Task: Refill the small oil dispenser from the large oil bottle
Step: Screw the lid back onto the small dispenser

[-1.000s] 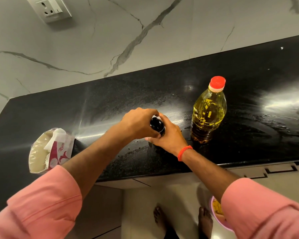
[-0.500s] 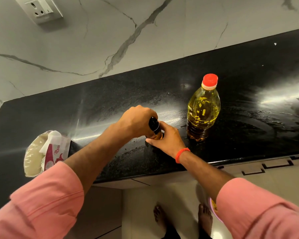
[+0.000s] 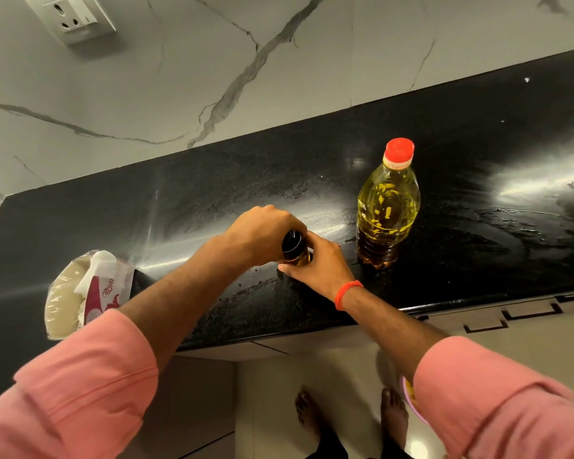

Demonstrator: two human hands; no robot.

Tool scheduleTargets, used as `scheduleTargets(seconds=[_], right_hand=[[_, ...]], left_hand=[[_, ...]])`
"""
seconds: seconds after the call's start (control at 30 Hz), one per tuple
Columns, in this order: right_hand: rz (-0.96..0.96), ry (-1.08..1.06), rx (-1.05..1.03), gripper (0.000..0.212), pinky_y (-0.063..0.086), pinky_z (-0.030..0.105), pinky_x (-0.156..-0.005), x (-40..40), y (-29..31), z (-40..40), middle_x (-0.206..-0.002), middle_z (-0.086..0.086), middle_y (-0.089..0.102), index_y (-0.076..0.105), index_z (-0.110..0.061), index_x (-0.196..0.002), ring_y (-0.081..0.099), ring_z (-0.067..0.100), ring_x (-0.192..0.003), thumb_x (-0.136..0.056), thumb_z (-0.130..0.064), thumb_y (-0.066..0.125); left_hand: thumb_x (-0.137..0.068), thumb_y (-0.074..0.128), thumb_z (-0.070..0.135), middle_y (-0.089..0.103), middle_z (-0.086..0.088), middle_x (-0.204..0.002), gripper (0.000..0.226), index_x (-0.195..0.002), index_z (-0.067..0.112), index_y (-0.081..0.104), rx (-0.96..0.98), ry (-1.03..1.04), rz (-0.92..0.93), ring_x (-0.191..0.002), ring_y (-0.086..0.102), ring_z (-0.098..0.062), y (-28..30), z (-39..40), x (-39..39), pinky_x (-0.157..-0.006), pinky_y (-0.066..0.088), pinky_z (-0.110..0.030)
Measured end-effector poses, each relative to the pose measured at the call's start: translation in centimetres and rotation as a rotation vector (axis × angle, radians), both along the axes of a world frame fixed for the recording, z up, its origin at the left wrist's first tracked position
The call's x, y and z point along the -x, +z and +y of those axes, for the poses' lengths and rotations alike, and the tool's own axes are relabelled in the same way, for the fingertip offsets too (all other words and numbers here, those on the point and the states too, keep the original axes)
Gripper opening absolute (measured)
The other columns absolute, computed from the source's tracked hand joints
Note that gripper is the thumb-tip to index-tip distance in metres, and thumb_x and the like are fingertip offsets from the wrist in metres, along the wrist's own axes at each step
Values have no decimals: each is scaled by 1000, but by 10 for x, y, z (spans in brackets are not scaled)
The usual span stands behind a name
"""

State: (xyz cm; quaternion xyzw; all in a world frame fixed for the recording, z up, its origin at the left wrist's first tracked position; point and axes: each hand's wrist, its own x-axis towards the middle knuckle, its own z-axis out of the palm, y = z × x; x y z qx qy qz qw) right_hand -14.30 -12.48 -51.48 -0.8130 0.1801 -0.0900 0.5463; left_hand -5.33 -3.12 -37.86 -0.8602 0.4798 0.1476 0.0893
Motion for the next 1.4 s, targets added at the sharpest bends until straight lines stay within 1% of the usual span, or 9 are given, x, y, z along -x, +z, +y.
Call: scheduleTargets(seconds=[0.27, 0.37, 0.5, 0.67, 0.83, 1.03, 1.23, 1.33, 1.4], right_hand=[[8, -15, -2, 61, 54, 30, -97, 0, 2, 0, -113, -8, 73, 65, -29, -121, 66, 11, -109, -66, -38, 90], [5, 0, -5, 60, 56, 31, -95, 0, 2, 0, -111, -11, 74, 65, -30, -119, 67, 9, -106, -66, -41, 90], [-2, -1, -6, 52, 58, 30, -87, 1, 1, -1, -99, -15, 73, 67, -33, -114, 68, 6, -95, -67, -38, 89], [-3, 2, 13, 53, 57, 24, -84, 2, 0, -1, -97, -14, 75, 67, -33, -115, 69, 5, -93, -67, -39, 89], [-2, 3, 17, 59, 55, 26, -91, 2, 1, -1, -106, -12, 74, 66, -32, -121, 68, 7, -100, -68, -39, 89], [-4, 1, 12, 61, 53, 26, -96, 2, 2, 0, -112, -13, 74, 65, -33, -123, 64, 4, -104, -67, -37, 90], [10, 1, 19, 62, 53, 30, -99, 1, 2, 0, -115, -12, 73, 64, -34, -124, 65, 9, -110, -67, -39, 90], [10, -4, 13, 61, 54, 28, -97, 2, 3, 1, -112, -12, 74, 64, -32, -122, 66, 7, -106, -68, -39, 90], [8, -8, 15, 58, 56, 28, -93, 3, 4, 1, -107, -13, 74, 65, -32, -120, 67, 6, -101, -68, -39, 90]], left_hand=[[-83, 76, 5, 57, 1, -142, 69, -142, 32, 52, -50, -153, 43, -126, 59, -26, -6, 3, -9, -94, 56, -45], [-77, 86, 42, 58, -1, -137, 90, -150, 37, 33, -113, -9, -18, -118, 63, -28, -9, 4, -9, -87, 59, -46], [-75, 67, 78, 69, -1, -96, 72, -121, 22, 59, -123, 184, -149, -81, 66, -22, -6, -1, -8, -62, 55, -34], [-82, 62, 76, 67, -2, -82, 64, -104, 17, 70, -121, 176, -173, -70, 65, -20, -5, -9, -2, -54, 49, -30], [-75, 68, 78, 72, 0, -115, 80, -138, 29, 55, -131, 155, -194, -95, 70, -24, 3, -5, -3, -65, 54, -33], [-90, 73, 43, 74, 1, -100, 34, -122, 31, 71, -64, 140, -224, -80, 70, -21, 14, -6, 1, -60, 56, -30], [-92, 74, 30, 73, -1, -100, 29, -121, 30, 72, -82, 46, -285, -82, 70, -24, 11, -10, 2, -66, 60, -35], [-83, 77, 51, 71, 2, -100, 51, -127, 30, 60, -129, 57, -283, -83, 69, -24, 6, -9, 2, -56, 48, -30], [-76, 71, 73, 68, 3, -90, 64, -116, 26, 58, -166, 126, -276, -74, 65, -20, 2, -10, 2, -51, 41, -27]])
